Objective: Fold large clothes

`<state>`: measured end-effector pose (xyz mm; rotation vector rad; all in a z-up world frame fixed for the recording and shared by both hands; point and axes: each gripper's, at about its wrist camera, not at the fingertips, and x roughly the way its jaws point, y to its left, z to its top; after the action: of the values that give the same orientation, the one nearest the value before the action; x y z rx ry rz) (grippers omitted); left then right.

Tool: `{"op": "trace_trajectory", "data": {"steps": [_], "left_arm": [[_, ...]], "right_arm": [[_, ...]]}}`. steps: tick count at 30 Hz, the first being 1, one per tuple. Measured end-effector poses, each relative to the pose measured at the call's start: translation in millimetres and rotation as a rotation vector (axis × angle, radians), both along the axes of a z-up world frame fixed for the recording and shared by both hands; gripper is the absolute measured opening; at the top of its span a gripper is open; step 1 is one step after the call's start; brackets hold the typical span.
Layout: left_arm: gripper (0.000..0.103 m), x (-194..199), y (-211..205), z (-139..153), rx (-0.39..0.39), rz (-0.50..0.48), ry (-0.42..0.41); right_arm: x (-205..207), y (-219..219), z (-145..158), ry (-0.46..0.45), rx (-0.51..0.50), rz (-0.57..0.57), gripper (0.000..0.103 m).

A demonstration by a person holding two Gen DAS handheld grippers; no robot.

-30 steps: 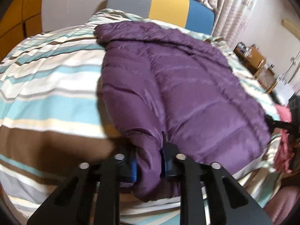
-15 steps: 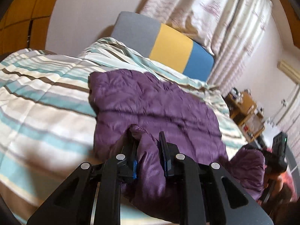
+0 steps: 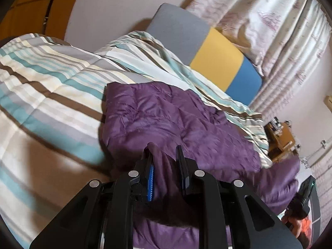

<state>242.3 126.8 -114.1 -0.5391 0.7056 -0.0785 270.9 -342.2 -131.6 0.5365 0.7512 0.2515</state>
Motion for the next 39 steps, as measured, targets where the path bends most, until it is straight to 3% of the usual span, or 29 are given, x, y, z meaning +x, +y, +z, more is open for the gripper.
{"op": "trace_trajectory", "data": {"steps": [3,4,5,6,7,8,9,11,17,19,20,22,24,25,27,29,39], "left_arm": [[0.019,15.6,0.9,-3.8,0.028,0.025,0.024],[0.024,18.9,1.2,-5.3,0.035,0.029,0.031],[0.038,21.0,1.7,-6.7,0.040,0.031,0.036],[0.048,22.4,3.4,-7.8,0.040,0.035,0.037],[0.069,18.8,6.3,-7.4,0.041,0.056,0.016],[0.093,13.1,9.5,-5.6,0.059,0.094,-0.015],[0.100,4.3,13.4,-2.7,0.088,0.148,-0.055],[0.100,-15.1,22.0,0.2,0.119,0.210,-0.136],[0.100,-33.7,27.7,-26.4,0.094,0.096,-0.099],[0.100,-26.9,19.0,-39.2,0.110,0.069,-0.029],[0.100,-18.8,15.0,-45.4,0.101,0.045,0.023],[0.100,-6.2,7.5,-56.1,0.092,0.013,0.092],[0.077,-4.5,1.5,-53.5,0.112,-0.009,0.087],[0.056,-1.7,-3.1,-54.8,0.082,-0.067,0.106],[0.050,-4.6,-10.8,-56.5,0.106,-0.094,0.127],[0.043,-15.2,-15.6,-53.9,0.145,-0.129,0.119],[0.042,-104.0,-22.5,-54.9,0.147,-0.247,0.107]], "right_arm": [[14.9,-3.2,-7.5,-0.002,0.003,-0.036,0.012],[19.6,-4.6,-10.7,0.001,0.001,-0.051,0.013],[22.8,-4.9,-12.6,0.002,0.003,-0.058,0.018],[24.5,-5.5,-14.4,-0.003,0.007,-0.064,0.028],[25.4,-6.5,-15.8,-0.014,0.001,-0.074,0.037],[23.2,-8.7,-15.8,-0.030,-0.003,-0.085,0.056],[18.7,-10.1,-14.7,-0.057,-0.003,-0.099,0.081],[8.6,-15.7,-12.6,-0.096,-0.026,-0.146,0.093],[0.8,-16.6,-37.3,-0.015,-0.016,-0.098,0.094],[4.6,-8.8,-51.3,0.030,0.014,-0.055,0.093],[4.8,-5.7,-55.1,0.044,0.029,-0.035,0.090],[5.7,6.3,-55.8,0.037,0.014,0.003,0.069],[8.0,14.3,-58.1,0.063,0.020,0.033,0.043],[5.6,14.7,-59.5,0.065,0.047,0.042,0.039],[-0.3,13.5,-60.6,0.071,0.064,0.051,0.032],[-9.5,9.7,-59.6,0.073,0.075,0.066,0.029],[-82.9,-17.8,-52.0,0.090,0.082,0.149,0.028]]}}
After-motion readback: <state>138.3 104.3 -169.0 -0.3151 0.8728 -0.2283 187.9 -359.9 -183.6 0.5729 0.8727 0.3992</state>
